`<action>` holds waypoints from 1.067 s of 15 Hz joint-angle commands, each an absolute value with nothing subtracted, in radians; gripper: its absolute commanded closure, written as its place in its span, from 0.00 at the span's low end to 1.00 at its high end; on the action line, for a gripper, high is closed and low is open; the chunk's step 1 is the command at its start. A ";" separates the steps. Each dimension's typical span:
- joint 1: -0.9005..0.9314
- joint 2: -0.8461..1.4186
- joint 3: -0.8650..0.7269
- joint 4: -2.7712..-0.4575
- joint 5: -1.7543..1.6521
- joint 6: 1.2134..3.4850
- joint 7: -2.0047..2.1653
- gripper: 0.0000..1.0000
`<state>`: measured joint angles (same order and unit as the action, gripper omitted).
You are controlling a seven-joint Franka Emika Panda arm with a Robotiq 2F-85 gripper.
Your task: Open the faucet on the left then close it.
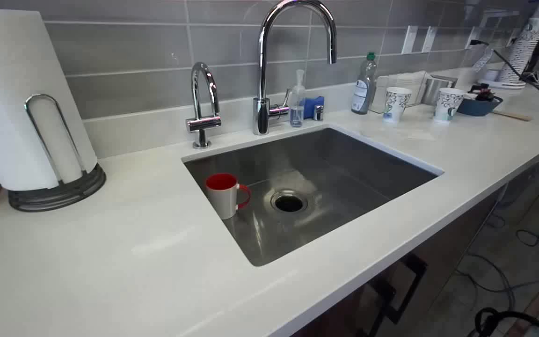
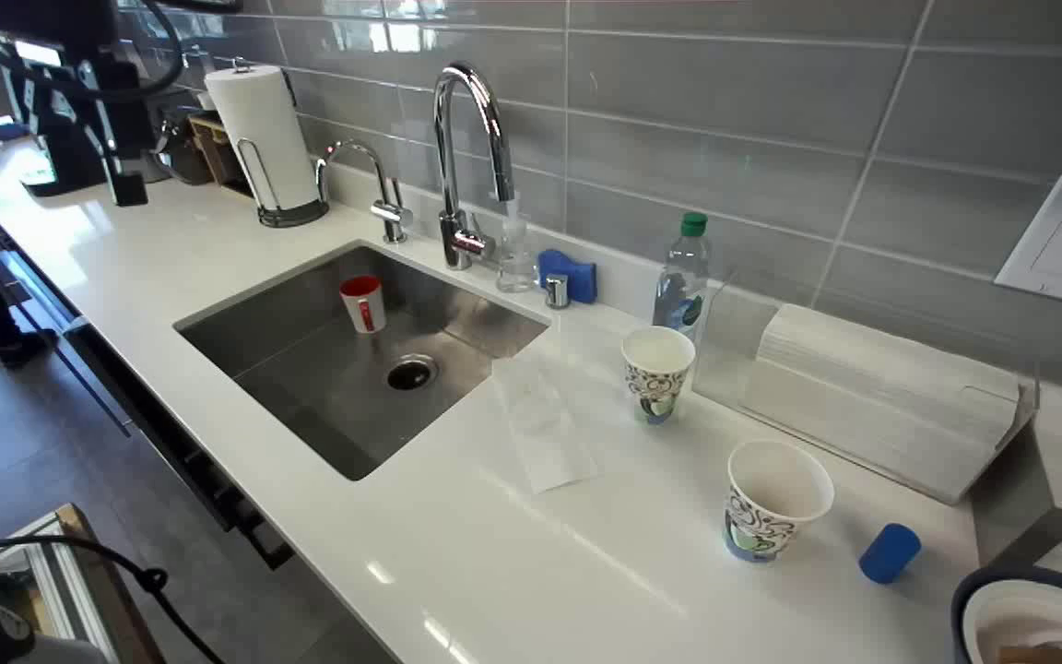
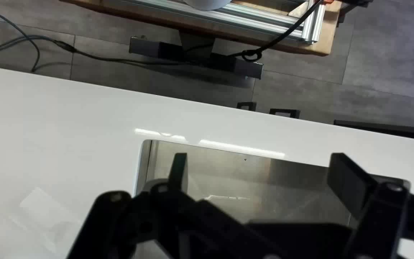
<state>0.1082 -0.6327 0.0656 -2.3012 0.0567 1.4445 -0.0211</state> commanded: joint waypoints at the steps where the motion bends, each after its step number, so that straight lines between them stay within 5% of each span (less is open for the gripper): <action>1: 0.102 -0.632 0.071 -2.299 0.059 1.442 -0.024 0.00; 8: 0.102 -0.632 0.071 -2.299 0.059 1.442 -0.024 0.00; 16: 0.212 -0.313 0.153 -2.114 0.008 1.842 -0.267 0.00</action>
<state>0.1876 -0.4837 0.1421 -2.2256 0.0449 1.7412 -0.1769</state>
